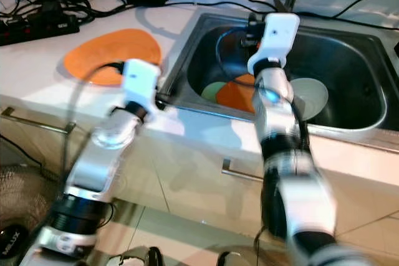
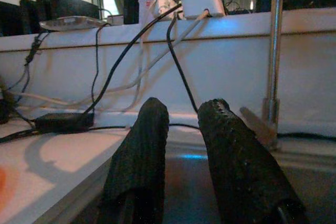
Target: Kitchen organization
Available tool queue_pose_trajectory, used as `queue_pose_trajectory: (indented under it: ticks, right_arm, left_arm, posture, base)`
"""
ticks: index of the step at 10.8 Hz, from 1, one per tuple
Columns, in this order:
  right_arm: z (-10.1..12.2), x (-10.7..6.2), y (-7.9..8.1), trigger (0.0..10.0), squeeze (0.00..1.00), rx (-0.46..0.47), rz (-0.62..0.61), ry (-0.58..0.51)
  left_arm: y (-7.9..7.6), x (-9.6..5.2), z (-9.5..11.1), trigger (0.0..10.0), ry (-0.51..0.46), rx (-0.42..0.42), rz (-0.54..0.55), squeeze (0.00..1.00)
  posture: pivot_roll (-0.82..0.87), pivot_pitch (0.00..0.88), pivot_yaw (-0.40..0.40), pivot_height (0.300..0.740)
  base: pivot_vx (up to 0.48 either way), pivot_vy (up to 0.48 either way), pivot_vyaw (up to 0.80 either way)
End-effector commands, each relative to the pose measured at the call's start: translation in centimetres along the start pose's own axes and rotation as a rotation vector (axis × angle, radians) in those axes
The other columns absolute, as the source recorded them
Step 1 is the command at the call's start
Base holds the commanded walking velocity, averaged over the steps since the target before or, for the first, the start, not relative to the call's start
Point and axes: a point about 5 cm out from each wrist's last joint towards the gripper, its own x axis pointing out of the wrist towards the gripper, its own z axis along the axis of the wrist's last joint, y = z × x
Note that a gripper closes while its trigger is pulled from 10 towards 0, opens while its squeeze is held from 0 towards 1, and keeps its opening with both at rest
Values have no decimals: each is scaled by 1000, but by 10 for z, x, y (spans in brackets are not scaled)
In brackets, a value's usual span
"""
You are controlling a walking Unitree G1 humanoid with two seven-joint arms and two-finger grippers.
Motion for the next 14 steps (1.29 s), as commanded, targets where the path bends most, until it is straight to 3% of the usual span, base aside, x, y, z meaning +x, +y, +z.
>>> queue_pose_trajectory:
  ticks: [1, 3, 5, 6, 7, 8, 9, 10, 11, 12, 14]
  right_arm:
    - [4, -9, 4, 10000, 0, 18, 24, -17]
    - [-2, -43, -1, 10000, 0, 31, 6, 0]
    - [-5, -62, 1, 10000, 0, 35, 8, 15]
    - [-12, -73, 11, 10000, 0, 66, 22, 53]
    - [-29, -82, 21, 10000, 0, 112, 16, 133]
    - [-32, -85, 27, 10000, 0, 125, 25, 150]
    - [-35, -87, 36, 10000, 0, 148, 36, 173]
    - [-38, -88, 38, 10000, 0, 152, 37, 185]
    - [-40, -88, 38, 10000, 0, 167, 25, 203]
    - [-41, -89, 40, 10000, 0, 171, 31, 213]
    - [-43, -90, 42, 10000, 0, 177, 29, 221]
  left_arm:
    - [6, -1, -2, 10000, -10, 17, 37, 0]
    - [15, -3, -7, 10000, -35, 52, 80, 0]
    - [20, -8, -12, 10000, -48, 73, 107, 0]
    - [24, -12, -15, 10000, -34, 169, 105, 0]
    - [30, -10, -14, 10000, 28, 368, 79, 0]
    - [35, -8, -16, 10000, 20, 438, 57, 0]
    - [52, -10, -14, 10000, 7, 582, 13, 0]
    - [59, -11, -14, 10000, 43, 642, -9, 0]
    - [61, -10, -14, 10000, 80, 727, -55, 1000]
    - [53, -11, -16, 10000, 136, 919, -146, 0]
    - [57, -12, -16, 10000, 174, 968, -182, 0]
  posture:
    - [48, 93, 33, 740]
    - [30, 102, 32, 740]
    - [19, 106, 33, 740]
    - [23, 106, 34, 740]
    - [40, 106, 36, 740]
    - [47, 106, 36, 740]
    - [56, 107, 38, 740]
    - [60, 106, 37, 740]
    - [62, 106, 37, 740]
    - [60, 100, 43, 740]
    - [60, 82, 49, 740]
  base:
    - [0, 0, 0]
    - [0, 0, 0]
    - [0, 0, 0]
    - [0, 0, 0]
    - [0, 0, 0]
    - [0, 0, 0]
    - [0, 0, 0]
    - [0, 0, 0]
    - [0, 0, 0]
    - [0, 0, 0]
    - [0, 0, 0]
